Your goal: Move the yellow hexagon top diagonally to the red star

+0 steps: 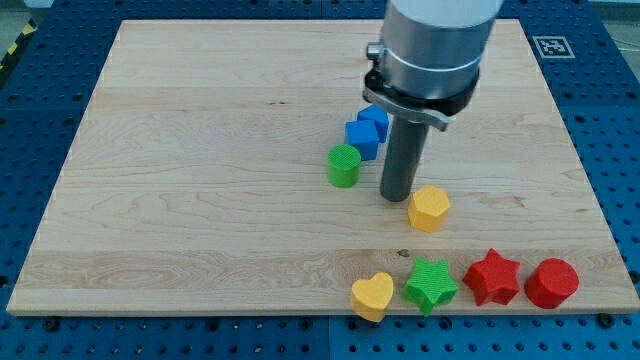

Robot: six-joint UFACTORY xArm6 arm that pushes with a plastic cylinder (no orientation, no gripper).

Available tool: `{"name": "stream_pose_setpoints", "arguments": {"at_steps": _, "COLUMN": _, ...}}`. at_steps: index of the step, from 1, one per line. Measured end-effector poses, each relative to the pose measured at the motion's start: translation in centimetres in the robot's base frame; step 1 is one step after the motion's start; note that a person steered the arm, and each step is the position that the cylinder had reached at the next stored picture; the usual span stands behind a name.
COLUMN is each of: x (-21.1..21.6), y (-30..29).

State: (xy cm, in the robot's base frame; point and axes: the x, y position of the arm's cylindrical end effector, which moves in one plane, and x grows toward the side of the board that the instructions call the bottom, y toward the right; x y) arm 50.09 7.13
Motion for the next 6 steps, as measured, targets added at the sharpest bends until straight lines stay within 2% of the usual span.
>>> {"name": "stream_pose_setpoints", "arguments": {"at_steps": 3, "x": 3.4, "y": 2.8}}
{"name": "stream_pose_setpoints", "arguments": {"at_steps": 6, "x": 1.1, "y": 8.3}}
